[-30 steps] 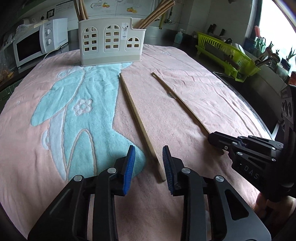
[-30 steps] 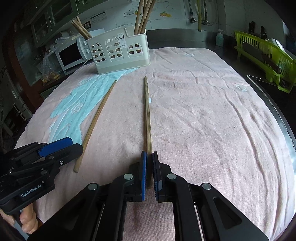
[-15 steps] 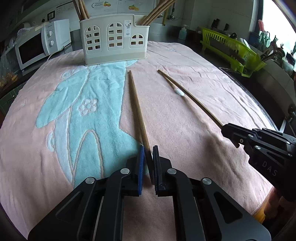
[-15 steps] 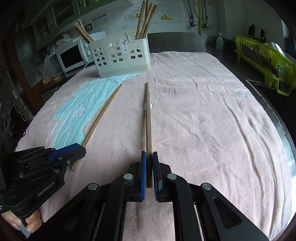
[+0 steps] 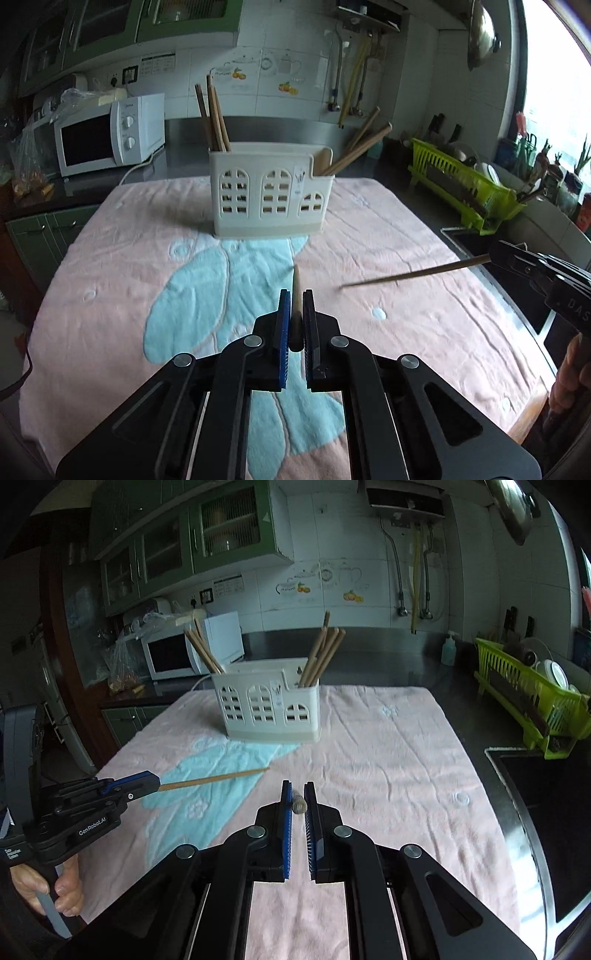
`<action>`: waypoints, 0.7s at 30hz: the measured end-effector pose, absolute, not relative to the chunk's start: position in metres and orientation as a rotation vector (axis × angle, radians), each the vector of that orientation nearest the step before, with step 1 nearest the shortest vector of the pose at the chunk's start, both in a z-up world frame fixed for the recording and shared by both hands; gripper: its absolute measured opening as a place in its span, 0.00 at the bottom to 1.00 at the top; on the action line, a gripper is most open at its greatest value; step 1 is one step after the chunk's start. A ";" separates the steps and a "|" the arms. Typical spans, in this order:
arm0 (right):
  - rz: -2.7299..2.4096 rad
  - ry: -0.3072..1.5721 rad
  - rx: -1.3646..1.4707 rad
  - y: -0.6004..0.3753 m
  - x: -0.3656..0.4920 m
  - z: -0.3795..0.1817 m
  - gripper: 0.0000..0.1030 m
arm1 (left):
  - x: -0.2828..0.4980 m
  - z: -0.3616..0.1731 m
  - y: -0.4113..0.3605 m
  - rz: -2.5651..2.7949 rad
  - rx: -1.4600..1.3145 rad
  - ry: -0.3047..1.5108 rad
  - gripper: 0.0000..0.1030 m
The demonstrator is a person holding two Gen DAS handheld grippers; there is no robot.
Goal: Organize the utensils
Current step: 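Lift the left tool's chopstick over the holder while the right tool carries its chopstick there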
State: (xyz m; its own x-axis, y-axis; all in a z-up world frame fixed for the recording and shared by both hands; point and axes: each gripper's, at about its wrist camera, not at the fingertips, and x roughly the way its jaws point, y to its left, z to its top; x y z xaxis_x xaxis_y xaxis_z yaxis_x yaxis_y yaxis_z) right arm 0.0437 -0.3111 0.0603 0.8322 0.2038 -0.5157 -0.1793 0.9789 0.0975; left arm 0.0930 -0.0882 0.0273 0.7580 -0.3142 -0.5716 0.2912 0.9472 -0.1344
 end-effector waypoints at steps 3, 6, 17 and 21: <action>0.233 0.526 0.043 -0.311 0.060 0.086 0.06 | 0.109 0.047 -0.084 -0.338 -0.047 0.598 0.05; 0.251 0.513 0.027 -0.309 0.077 0.107 0.06 | 0.128 0.065 -0.084 -0.342 -0.037 0.581 0.05; 0.328 0.484 -0.014 -0.304 0.144 0.193 0.06 | 0.183 0.138 -0.087 -0.339 0.028 0.497 0.04; 0.325 0.482 -0.036 -0.301 0.166 0.211 0.06 | 0.199 0.172 -0.085 -0.335 0.020 0.438 0.04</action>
State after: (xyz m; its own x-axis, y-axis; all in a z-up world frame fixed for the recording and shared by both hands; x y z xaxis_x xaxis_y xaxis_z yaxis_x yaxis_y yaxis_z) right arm 0.1657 -0.3008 0.2113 0.8354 0.2989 -0.4613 -0.3158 0.9479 0.0421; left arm 0.1985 -0.0852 0.1719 0.8518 -0.3141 -0.4193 0.3227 0.9450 -0.0525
